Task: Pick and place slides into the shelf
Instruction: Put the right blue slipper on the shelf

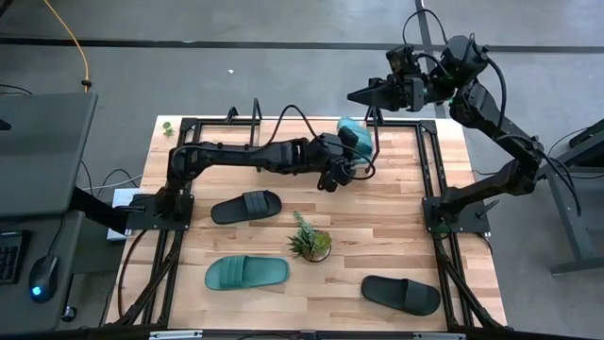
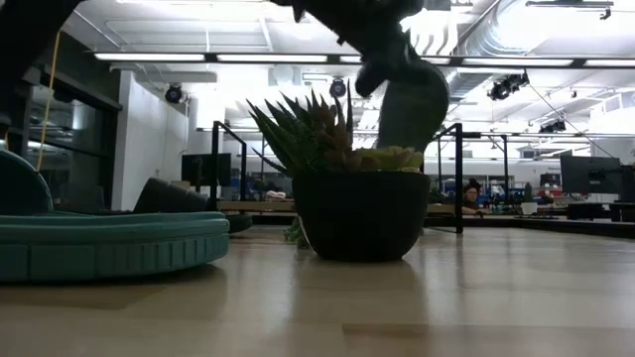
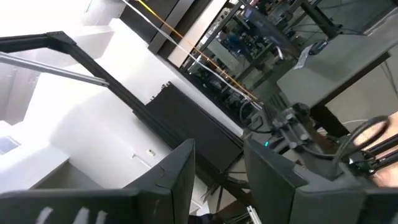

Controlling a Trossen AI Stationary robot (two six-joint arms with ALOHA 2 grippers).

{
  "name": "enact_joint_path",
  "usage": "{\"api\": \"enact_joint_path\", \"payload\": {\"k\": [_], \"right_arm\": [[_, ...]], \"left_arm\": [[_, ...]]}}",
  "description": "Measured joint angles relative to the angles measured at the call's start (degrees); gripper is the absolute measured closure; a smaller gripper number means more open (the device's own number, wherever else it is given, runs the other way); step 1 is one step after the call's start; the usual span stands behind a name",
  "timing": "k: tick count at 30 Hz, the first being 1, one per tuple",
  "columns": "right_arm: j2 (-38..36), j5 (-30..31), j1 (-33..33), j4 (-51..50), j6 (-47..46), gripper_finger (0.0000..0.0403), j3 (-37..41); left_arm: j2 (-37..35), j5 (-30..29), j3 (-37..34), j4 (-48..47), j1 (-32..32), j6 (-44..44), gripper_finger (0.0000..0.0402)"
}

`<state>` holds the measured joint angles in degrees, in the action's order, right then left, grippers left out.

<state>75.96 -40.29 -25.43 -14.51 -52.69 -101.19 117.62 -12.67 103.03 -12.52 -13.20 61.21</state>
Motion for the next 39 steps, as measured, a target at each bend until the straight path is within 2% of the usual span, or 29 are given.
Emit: {"api": "enact_joint_path", "payload": {"k": [8,17,39], "right_arm": [[0.0,0.0,1.9,0.0,0.0,0.0272,0.0],[0.0,0.0,2.0,-0.1,0.0,0.0272,0.0],[0.0,0.0,2.0,-0.3,0.0,0.0272,0.0]], "left_arm": [[1.7,1.7,-0.2,-0.2,-2.6,-0.4,0.0361],[4.5,4.5,-0.1,3.3,-2.5,-1.8,0.0348],[9.5,2.8,-0.2,5.4,-3.1,-3.0,0.0346]]}}
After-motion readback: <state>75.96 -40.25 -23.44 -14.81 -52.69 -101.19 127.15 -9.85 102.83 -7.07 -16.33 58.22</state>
